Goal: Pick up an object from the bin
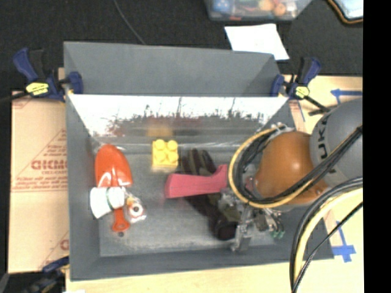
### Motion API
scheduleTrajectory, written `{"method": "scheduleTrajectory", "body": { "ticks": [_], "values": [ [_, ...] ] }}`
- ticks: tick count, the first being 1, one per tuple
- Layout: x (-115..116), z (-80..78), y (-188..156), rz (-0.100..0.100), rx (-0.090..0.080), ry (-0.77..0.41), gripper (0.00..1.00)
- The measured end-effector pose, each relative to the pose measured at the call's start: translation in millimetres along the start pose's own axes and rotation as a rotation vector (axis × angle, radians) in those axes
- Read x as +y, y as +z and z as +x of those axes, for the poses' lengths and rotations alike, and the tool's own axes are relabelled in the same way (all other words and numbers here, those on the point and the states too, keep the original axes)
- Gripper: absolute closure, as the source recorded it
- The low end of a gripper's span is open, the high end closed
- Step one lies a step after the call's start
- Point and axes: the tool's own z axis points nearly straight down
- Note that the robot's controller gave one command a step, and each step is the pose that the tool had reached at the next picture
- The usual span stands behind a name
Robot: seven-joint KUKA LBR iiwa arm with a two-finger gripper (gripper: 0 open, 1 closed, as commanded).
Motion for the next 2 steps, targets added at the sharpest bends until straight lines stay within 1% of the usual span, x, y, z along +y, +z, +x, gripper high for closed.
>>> {"method": "scheduleTrajectory", "body": {
  "ticks": [1,2],
  "values": [
    [4.0,-3.9,2.2,0.001,0.002,0.003,0.0],
    [-11.3,-14.2,11.2,0.003,-0.014,-0.377,1.0]
  ]
}}
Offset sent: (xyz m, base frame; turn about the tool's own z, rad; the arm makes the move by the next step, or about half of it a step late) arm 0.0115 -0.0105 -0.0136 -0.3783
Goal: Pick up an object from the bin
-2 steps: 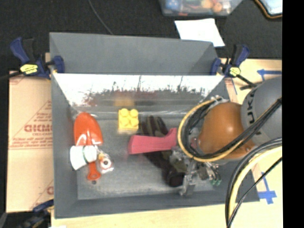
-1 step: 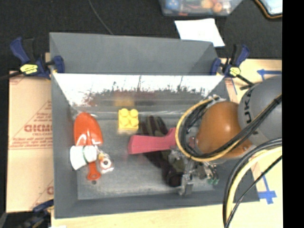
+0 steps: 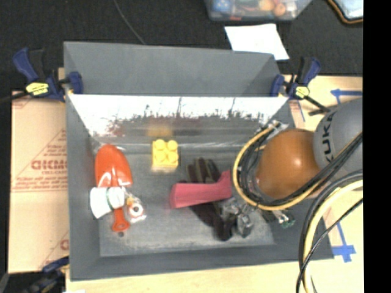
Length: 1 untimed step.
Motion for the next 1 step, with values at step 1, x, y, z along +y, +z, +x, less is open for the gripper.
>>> {"method": "scheduleTrajectory", "body": {
  "ticks": [1],
  "values": [
    [0.1,-0.1,0.0,0.0,0.0,0.0,1.0]
  ]
}}
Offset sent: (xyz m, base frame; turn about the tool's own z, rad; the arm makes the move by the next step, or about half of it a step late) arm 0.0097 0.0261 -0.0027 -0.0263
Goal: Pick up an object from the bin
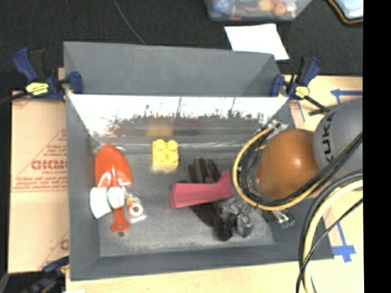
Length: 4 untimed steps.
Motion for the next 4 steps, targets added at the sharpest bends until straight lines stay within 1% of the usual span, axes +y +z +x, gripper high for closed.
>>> {"method": "scheduleTrajectory", "body": {
  "ticks": [1,2,3,4],
  "values": [
    [16.7,-21.6,0.9,0.005,-0.006,-0.027,1.0],
    [22.4,-24.9,0.7,0.008,-0.004,-0.021,1.0],
    [23.5,-11.8,-89.0,0.01,-0.013,-0.021,1.0],
    [21.9,-22.8,-79.8,0.006,-0.004,-0.019,1.0]
  ]
}}
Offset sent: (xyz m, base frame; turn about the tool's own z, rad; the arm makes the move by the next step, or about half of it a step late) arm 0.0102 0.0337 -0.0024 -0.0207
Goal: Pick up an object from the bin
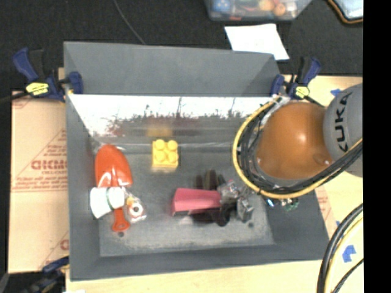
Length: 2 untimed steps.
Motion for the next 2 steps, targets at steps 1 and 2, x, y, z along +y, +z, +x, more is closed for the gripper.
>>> {"method": "scheduleTrajectory", "body": {
  "ticks": [1,2],
  "values": [
    [50.1,-15.5,-94.9,0.005,-0.007,-0.336,1.0],
    [42.0,-19.8,-65.1,0.009,-0.015,-0.3,1.0]
  ]
}}
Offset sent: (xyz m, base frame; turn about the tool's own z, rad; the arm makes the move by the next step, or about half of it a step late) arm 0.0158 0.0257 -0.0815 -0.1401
